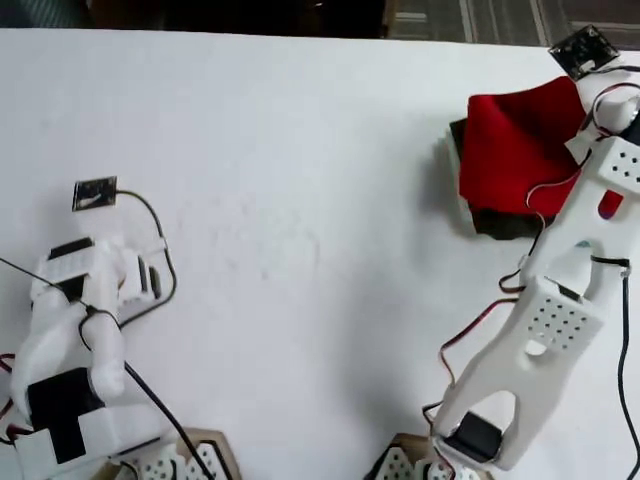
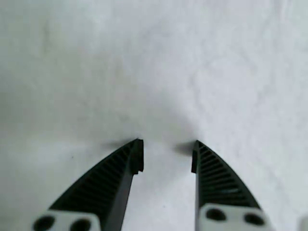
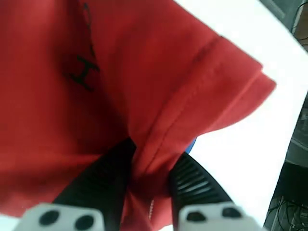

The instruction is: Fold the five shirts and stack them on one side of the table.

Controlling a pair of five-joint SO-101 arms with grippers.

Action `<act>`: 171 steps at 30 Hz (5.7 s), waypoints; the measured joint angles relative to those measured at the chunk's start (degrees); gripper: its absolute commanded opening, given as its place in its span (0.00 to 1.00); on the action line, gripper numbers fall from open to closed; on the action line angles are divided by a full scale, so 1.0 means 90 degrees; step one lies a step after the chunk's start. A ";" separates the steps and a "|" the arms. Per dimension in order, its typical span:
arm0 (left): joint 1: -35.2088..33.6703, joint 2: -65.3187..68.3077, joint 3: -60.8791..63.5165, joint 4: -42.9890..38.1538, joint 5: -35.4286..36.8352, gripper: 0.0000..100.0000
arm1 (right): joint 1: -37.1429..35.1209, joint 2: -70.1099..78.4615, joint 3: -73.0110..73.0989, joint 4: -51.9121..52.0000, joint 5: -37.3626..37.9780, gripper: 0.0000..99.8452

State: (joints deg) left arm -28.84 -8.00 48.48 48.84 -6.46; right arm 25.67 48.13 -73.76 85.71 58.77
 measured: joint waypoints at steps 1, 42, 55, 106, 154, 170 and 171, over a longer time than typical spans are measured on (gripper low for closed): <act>0.0000 0.0000 0.0000 0.0000 0.0000 0.18 | 0.0000 0.0137 -0.0088 -0.0107 0.0000 0.02; 0.0000 0.0000 0.0000 -0.0010 0.0000 0.18 | -0.0127 0.0615 -0.1221 0.0371 -0.2549 0.14; 0.0000 0.0000 0.0000 -0.0010 0.0000 0.18 | 0.0557 0.0615 -0.1221 0.1592 -0.2549 0.06; 0.0000 0.0000 0.0000 -0.0010 0.0000 0.18 | -0.1016 -0.4181 0.3976 -0.0078 -0.3321 0.02; -0.0020 -0.7306 0.0947 0.2725 -0.1739 0.18 | -0.1651 -0.4728 0.2891 0.1592 -0.5118 0.02; -0.0020 -1.0559 0.3780 0.2745 -0.1797 0.18 | -0.2315 -1.1487 1.1575 -0.0186 -0.6076 0.02; -0.0020 -1.0559 0.3819 0.2784 -0.1797 0.18 | -0.2325 -1.1946 1.2259 -0.0488 -0.6076 0.02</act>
State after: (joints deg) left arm -29.01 -103.03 82.86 73.89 -22.64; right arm 4.75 -59.38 36.57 81.32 4.09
